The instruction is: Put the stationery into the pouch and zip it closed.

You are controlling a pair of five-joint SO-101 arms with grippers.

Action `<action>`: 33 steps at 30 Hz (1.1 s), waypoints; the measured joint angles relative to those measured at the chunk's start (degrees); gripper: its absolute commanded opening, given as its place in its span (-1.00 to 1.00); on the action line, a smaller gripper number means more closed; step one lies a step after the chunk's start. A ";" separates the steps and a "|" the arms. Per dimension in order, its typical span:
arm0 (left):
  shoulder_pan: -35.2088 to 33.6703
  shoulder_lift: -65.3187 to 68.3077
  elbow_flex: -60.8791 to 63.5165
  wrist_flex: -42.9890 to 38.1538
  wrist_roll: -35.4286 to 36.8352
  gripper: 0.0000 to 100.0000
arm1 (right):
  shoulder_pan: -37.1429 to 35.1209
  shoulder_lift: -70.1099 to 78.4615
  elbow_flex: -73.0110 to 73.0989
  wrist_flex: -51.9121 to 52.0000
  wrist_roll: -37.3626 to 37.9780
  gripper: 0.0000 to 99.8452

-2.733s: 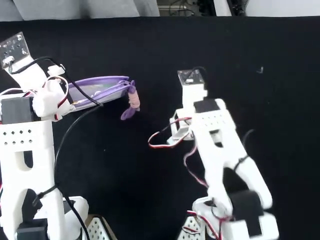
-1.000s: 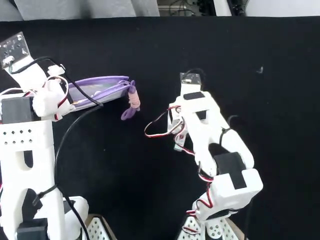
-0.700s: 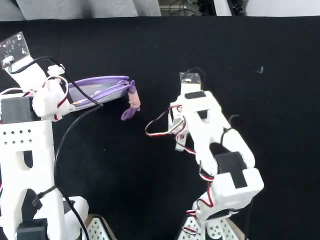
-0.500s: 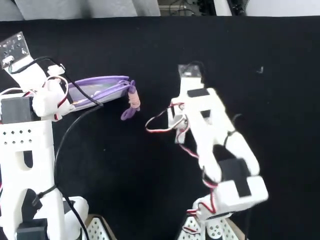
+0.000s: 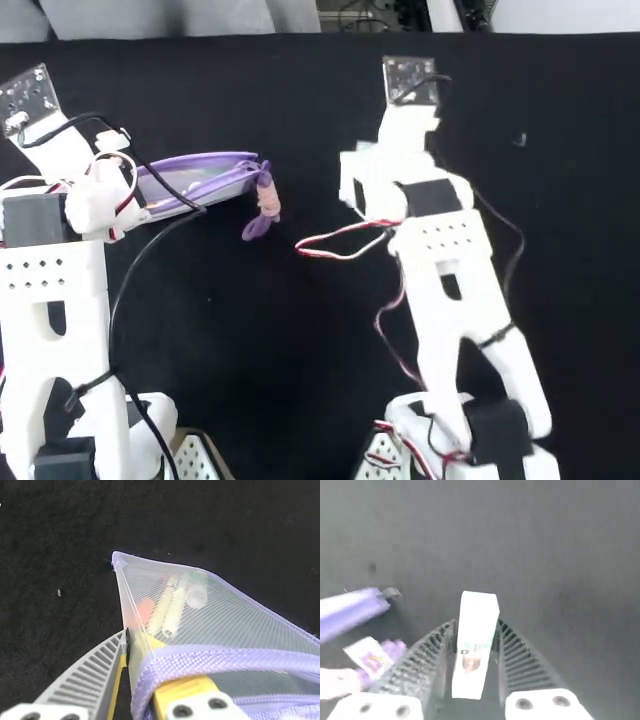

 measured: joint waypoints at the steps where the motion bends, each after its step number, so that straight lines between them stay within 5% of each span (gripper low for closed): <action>1: 0.00 0.00 0.00 0.00 0.00 -0.94 | -0.70 -0.88 0.00 -0.88 0.00 -0.87; 19: 0.00 0.00 0.00 0.00 0.00 -0.94 | -19.16 -13.89 0.35 -21.63 0.00 -0.87; 33: 0.00 0.00 0.00 0.00 0.00 -0.94 | -26.02 -29.45 29.45 -55.47 0.00 -0.97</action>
